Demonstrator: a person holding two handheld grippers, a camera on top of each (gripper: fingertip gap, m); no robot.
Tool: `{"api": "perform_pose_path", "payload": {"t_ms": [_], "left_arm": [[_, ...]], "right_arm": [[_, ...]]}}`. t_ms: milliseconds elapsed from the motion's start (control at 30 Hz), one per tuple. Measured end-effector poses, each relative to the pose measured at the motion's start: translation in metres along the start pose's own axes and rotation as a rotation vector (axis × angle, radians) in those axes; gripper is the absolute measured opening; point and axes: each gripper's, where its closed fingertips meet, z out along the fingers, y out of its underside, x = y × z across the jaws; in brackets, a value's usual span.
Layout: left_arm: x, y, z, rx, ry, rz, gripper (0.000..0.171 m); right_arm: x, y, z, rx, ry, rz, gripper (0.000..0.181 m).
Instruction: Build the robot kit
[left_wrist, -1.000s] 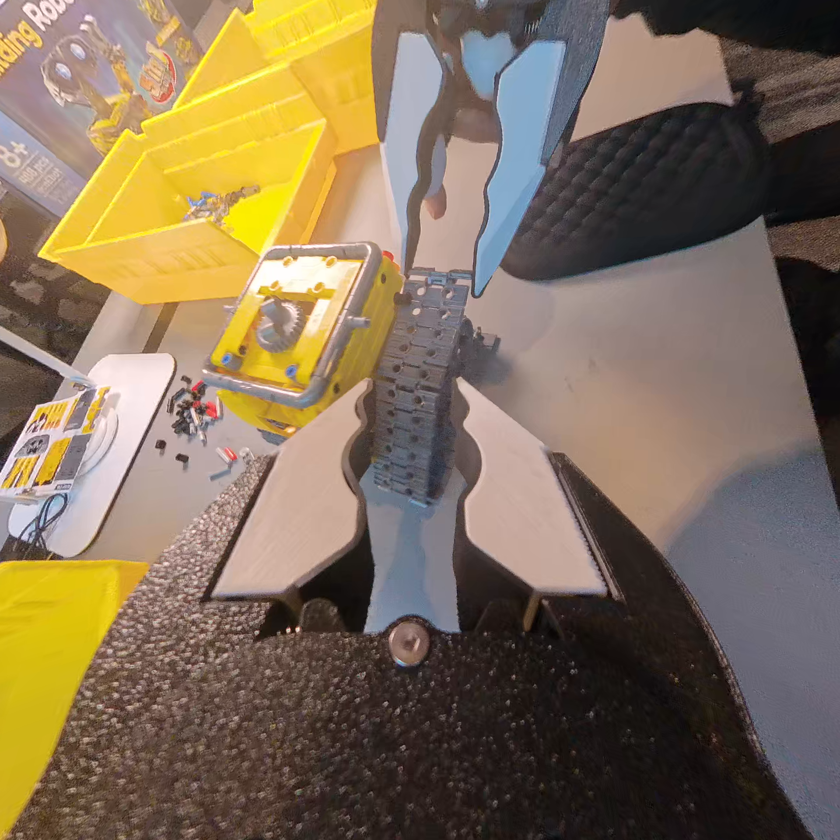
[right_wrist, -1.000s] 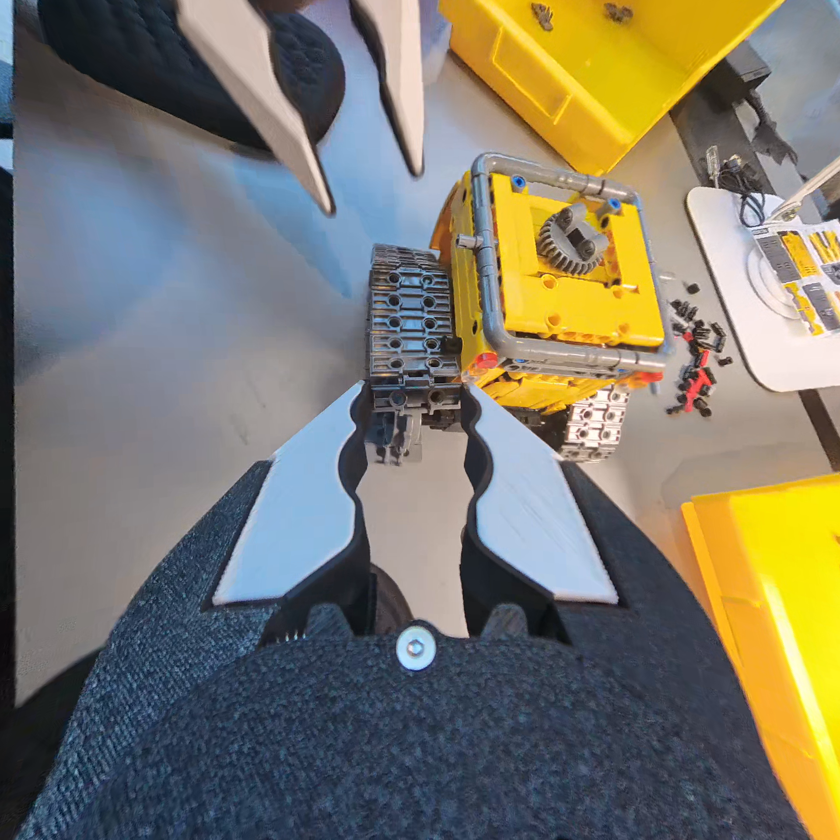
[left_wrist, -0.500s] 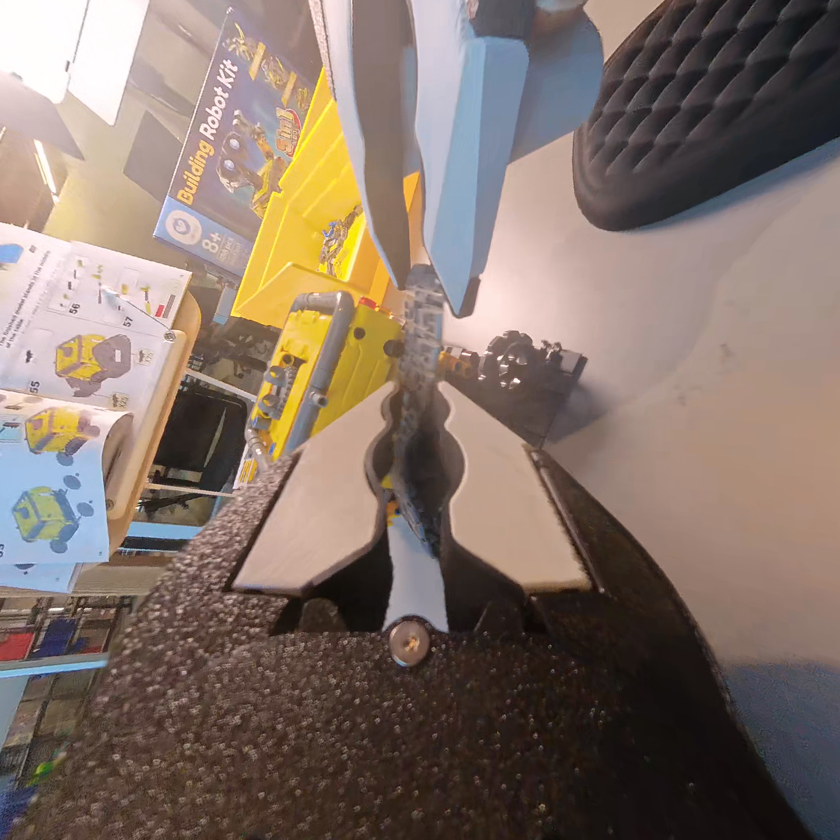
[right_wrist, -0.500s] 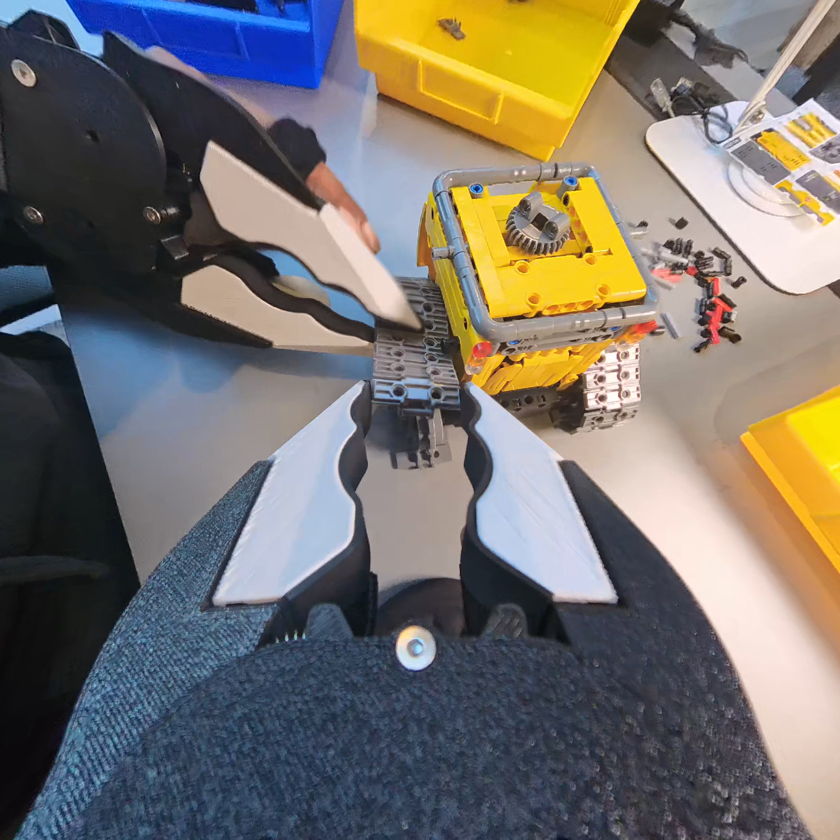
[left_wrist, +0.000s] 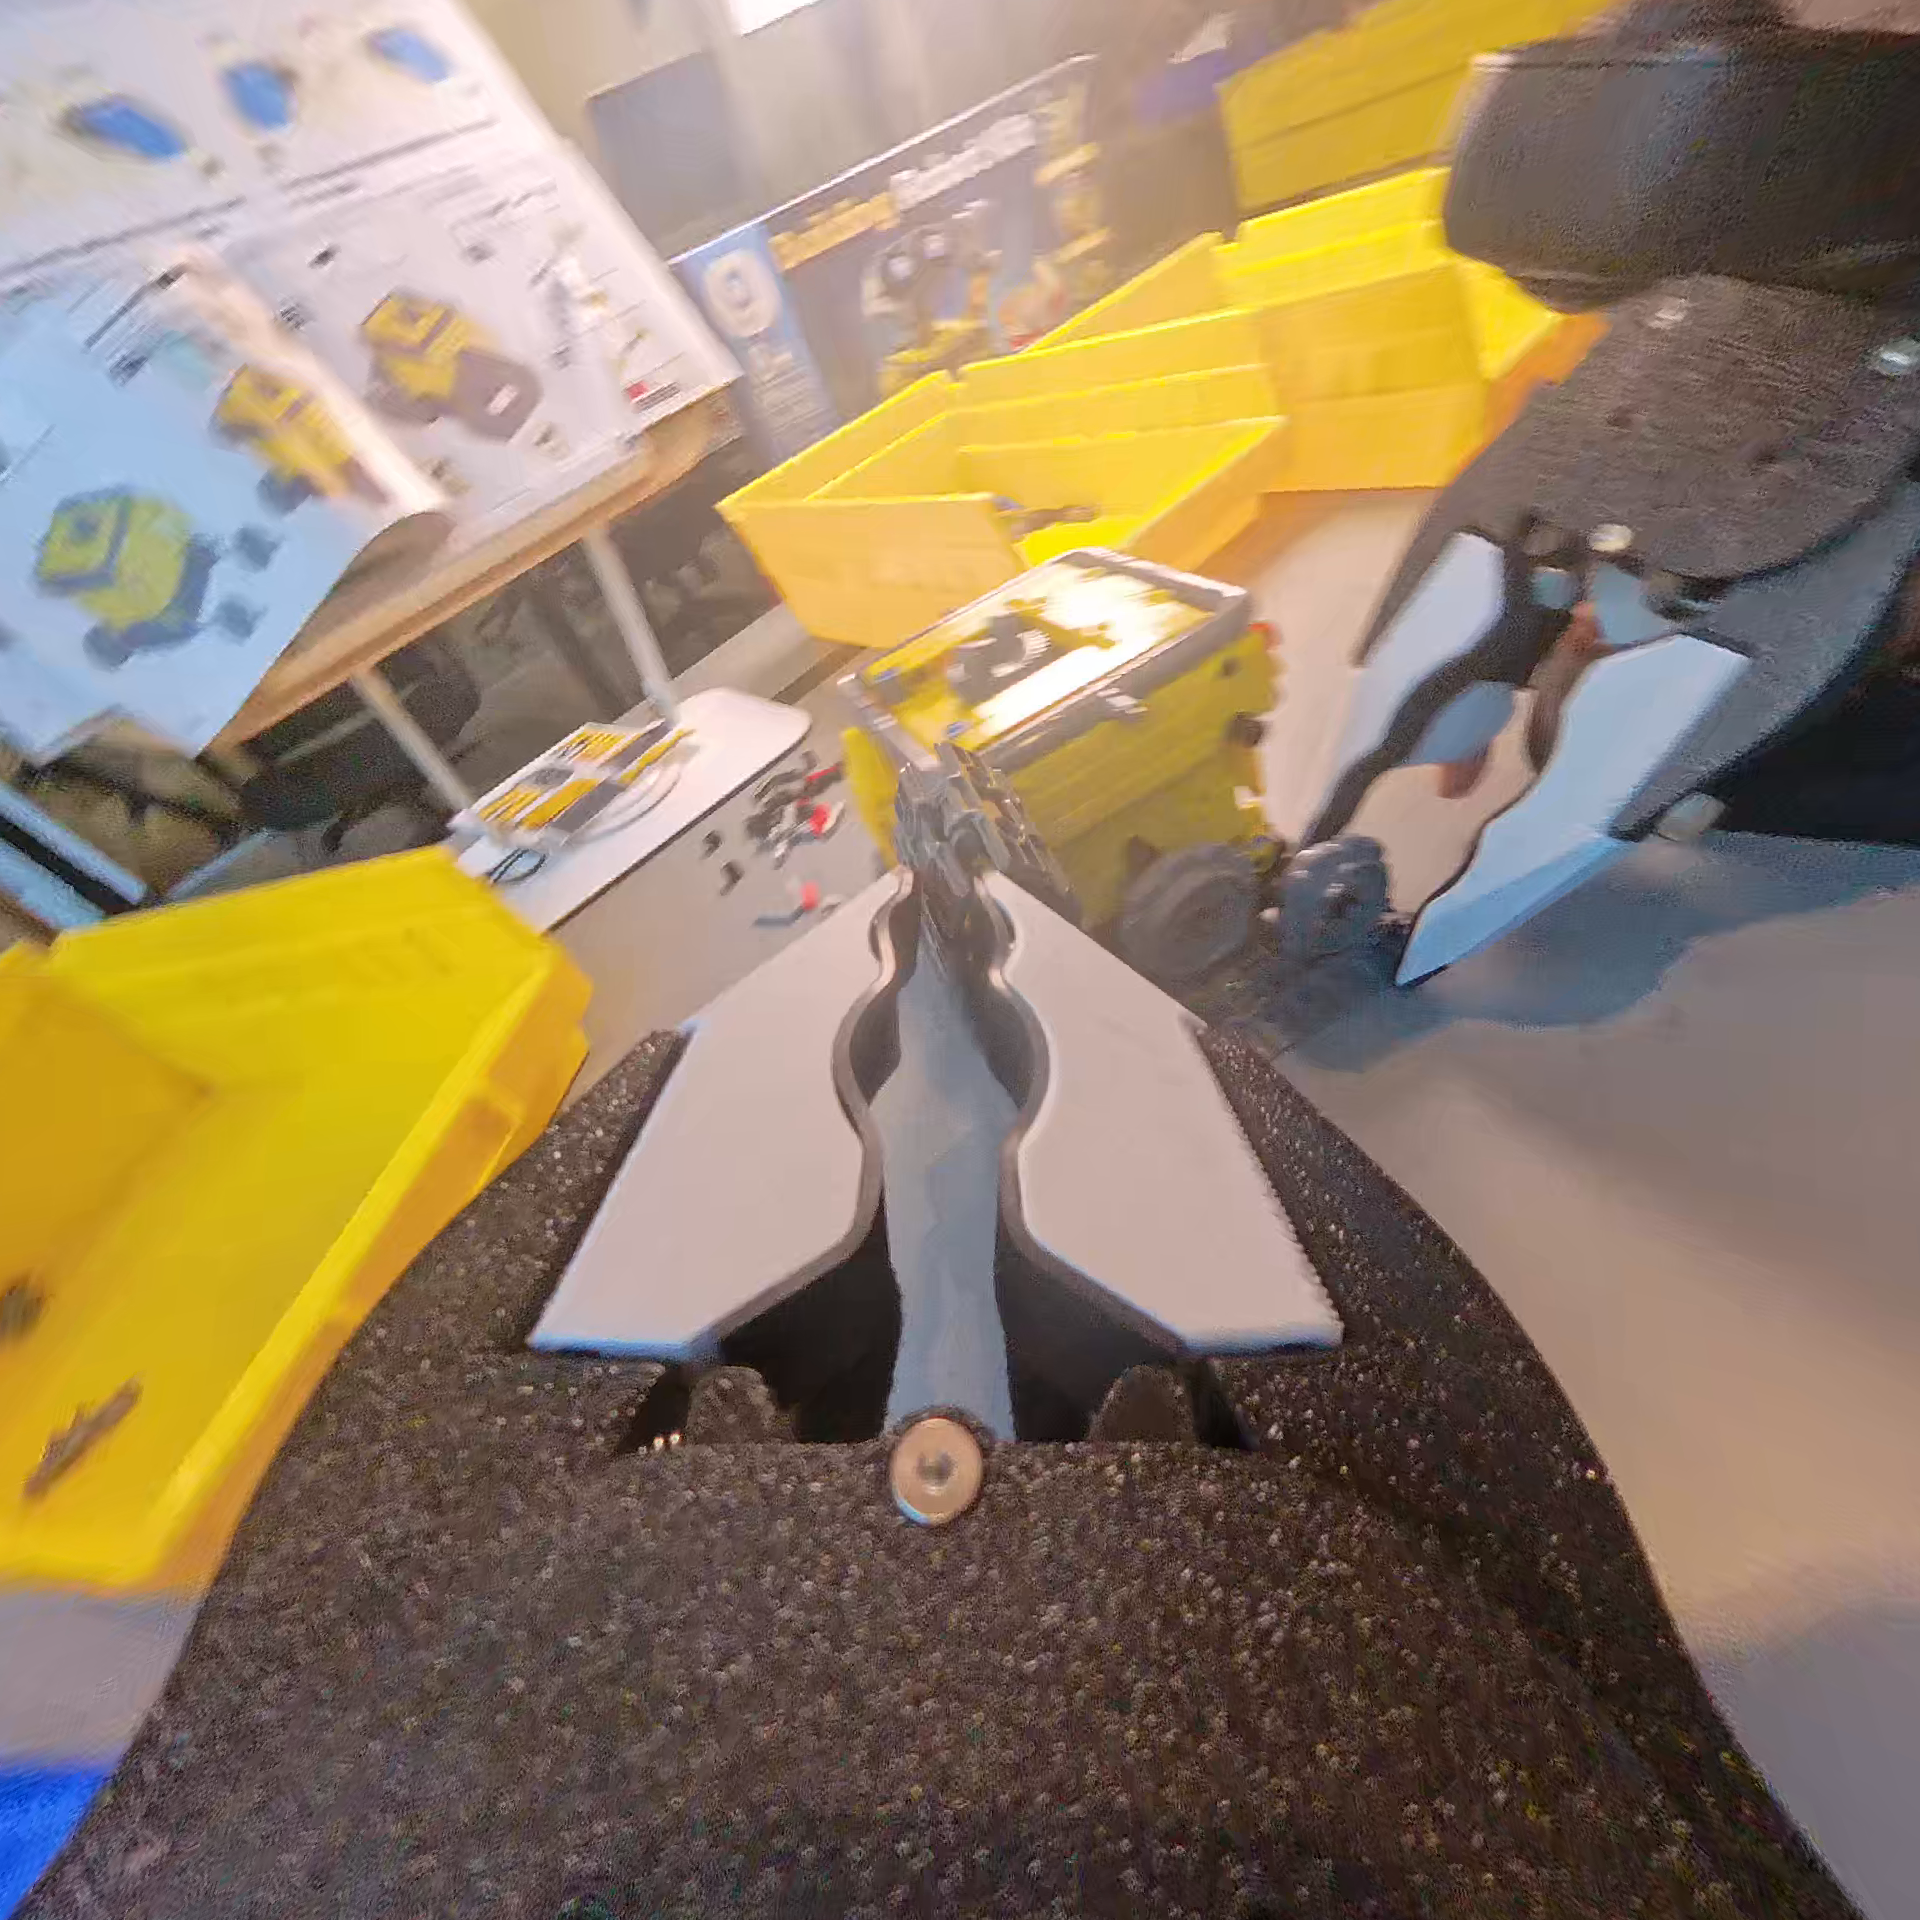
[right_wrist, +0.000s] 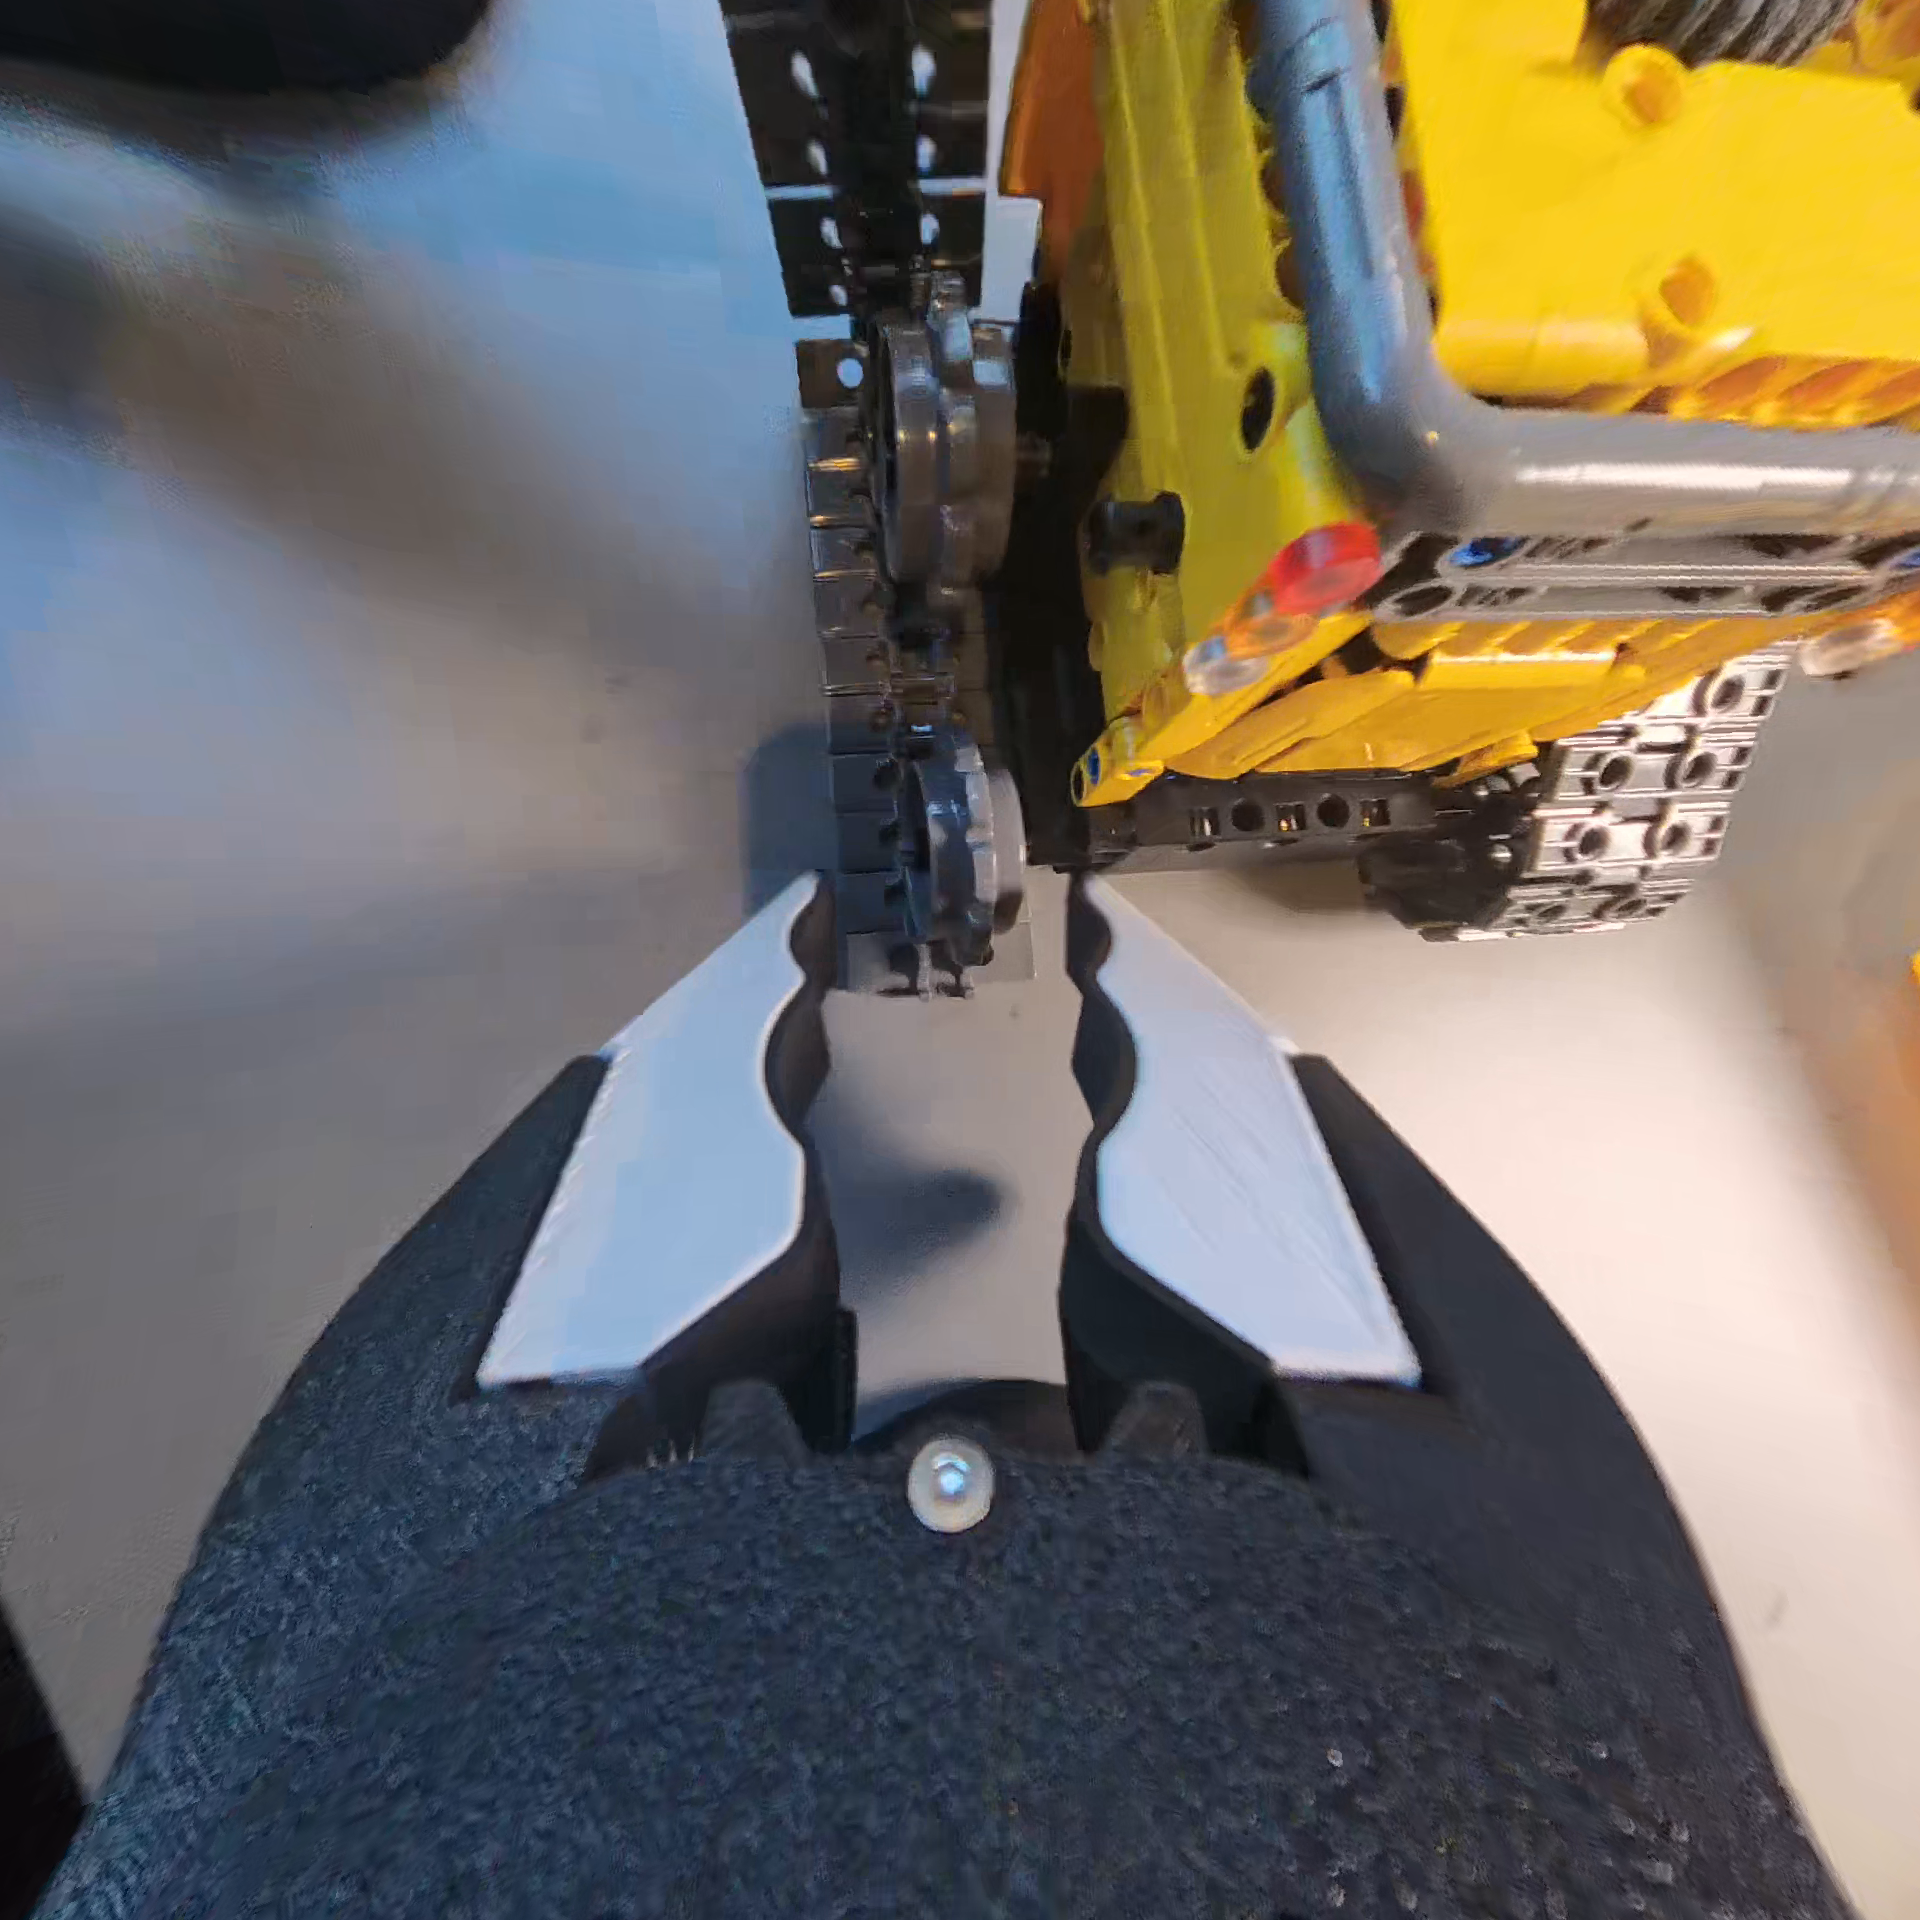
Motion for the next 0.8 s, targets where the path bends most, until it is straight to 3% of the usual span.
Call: {"api": "perform_pose_path", "payload": {"t_ms": [67,300,433,533,733,767,800], "left_arm": [[-0.023,0.012,-0.010,-0.043,-0.054,-0.085,0.008],[-0.075,0.084,-0.027,-0.334,-0.164,-0.281,0.015],[-0.086,0.091,-0.032,-0.320,-0.163,-0.378,0.020],[-0.086,0.093,-0.029,-0.364,-0.130,-0.312,0.026],[-0.073,0.137,-0.014,-0.626,0.011,-0.203,0.036],[-0.076,0.137,-0.012,-0.617,0.008,-0.207,0.038],[-0.078,0.137,-0.012,-0.623,-0.001,-0.216,0.025]], "right_arm": [[0.004,-0.001,-0.002,0.015,-0.008,-0.011,0.023],[0.004,-0.001,-0.006,0.033,-0.069,-0.010,0.016],[0.004,0.000,-0.006,0.037,-0.074,-0.011,0.016],[0.005,0.001,-0.006,0.037,-0.084,-0.015,0.016],[0.008,0.005,-0.007,0.014,-0.123,-0.027,0.016],[0.009,0.007,-0.007,0.013,-0.125,-0.032,0.016],[0.010,0.007,-0.008,0.013,-0.129,-0.035,0.016]]}}
